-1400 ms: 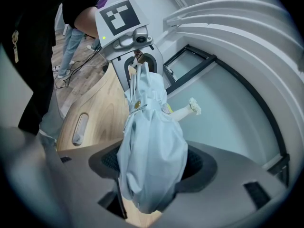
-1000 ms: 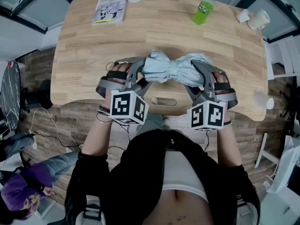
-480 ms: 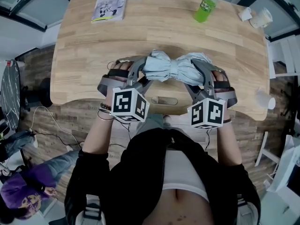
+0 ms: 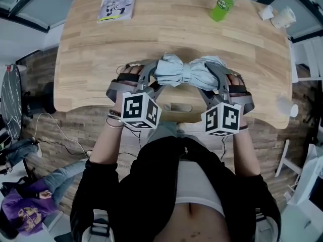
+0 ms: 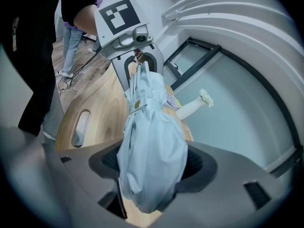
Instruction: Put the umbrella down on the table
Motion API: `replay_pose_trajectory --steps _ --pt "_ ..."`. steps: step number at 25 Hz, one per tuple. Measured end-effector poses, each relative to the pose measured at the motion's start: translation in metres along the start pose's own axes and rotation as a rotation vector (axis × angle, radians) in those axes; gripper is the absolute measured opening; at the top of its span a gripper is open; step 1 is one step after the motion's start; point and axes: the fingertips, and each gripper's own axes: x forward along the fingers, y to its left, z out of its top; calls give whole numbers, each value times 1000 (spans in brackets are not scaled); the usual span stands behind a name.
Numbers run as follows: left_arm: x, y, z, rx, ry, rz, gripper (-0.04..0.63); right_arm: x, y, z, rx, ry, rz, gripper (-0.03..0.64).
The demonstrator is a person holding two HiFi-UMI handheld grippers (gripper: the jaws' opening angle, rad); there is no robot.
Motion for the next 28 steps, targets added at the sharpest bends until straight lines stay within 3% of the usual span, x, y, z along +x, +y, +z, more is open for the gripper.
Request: replay_pose_trajectory --steps 28 --pt "27 -28 -25 -44 35 -80 256 33 34 -13 37 13 105 319"
